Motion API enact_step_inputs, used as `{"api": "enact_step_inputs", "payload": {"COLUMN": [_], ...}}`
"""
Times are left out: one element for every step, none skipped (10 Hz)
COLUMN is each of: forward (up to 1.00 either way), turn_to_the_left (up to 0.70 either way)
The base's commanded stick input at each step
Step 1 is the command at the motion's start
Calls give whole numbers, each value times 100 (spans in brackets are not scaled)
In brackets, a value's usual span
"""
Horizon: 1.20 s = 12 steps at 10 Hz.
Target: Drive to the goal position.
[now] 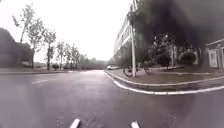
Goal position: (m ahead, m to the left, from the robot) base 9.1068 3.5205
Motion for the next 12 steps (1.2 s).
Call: {"api": "enact_step_inputs", "payload": {"forward": [70, 70, 70, 70, 70, 70, 70, 70, 70, 70, 70, 70], "turn_to_the_left": [0, 0, 0, 0, 0, 0, -11, -14, -13, -7, -2, 0]}}
